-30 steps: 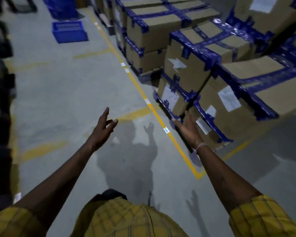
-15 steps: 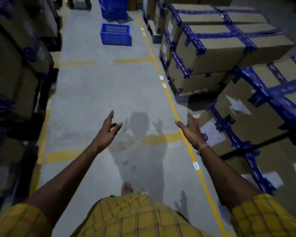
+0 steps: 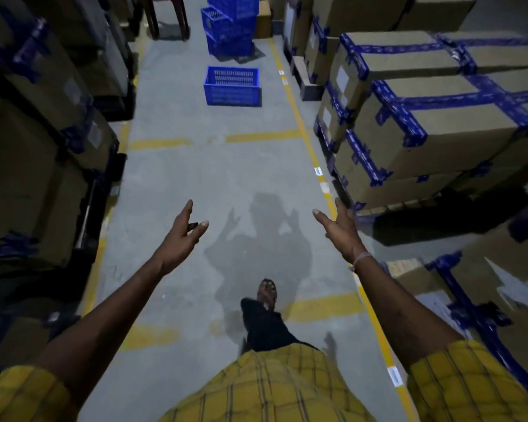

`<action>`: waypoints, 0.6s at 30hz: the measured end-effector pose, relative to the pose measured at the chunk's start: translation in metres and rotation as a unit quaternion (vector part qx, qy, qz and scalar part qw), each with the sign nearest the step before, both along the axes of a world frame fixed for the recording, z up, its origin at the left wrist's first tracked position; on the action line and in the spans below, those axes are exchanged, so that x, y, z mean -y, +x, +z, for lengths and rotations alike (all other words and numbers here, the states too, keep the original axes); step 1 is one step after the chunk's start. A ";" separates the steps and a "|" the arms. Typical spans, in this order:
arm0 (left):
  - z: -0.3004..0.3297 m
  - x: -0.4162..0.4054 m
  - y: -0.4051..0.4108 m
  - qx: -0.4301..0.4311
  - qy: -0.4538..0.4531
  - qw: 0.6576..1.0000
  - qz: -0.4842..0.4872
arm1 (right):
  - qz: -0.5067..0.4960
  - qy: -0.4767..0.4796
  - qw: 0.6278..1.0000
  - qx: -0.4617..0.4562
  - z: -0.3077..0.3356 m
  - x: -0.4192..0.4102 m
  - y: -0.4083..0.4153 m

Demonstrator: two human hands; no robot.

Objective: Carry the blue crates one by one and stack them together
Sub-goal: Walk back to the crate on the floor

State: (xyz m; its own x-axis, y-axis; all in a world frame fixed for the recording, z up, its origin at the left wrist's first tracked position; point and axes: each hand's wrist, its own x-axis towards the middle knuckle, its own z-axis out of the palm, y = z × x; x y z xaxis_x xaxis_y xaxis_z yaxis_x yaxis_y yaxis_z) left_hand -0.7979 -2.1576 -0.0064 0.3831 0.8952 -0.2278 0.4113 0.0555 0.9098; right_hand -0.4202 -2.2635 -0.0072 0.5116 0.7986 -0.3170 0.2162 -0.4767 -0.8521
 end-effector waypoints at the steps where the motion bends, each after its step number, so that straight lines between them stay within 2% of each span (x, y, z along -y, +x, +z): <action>1: -0.001 -0.026 0.007 0.002 0.004 1.000 0.009 | 0.005 0.002 1.000 0.002 -0.003 -0.031 0.010; 5: 0.007 -0.122 0.032 0.014 -0.014 0.999 0.048 | 0.038 0.003 0.999 -0.002 -0.001 -0.153 0.041; 9: 0.020 -0.225 0.055 0.016 0.018 0.998 0.062 | 0.076 0.007 0.997 0.015 0.019 -0.271 0.066; 18: 0.018 -0.407 0.083 0.038 0.003 0.994 0.099 | 0.104 0.006 0.993 0.050 0.040 -0.478 0.096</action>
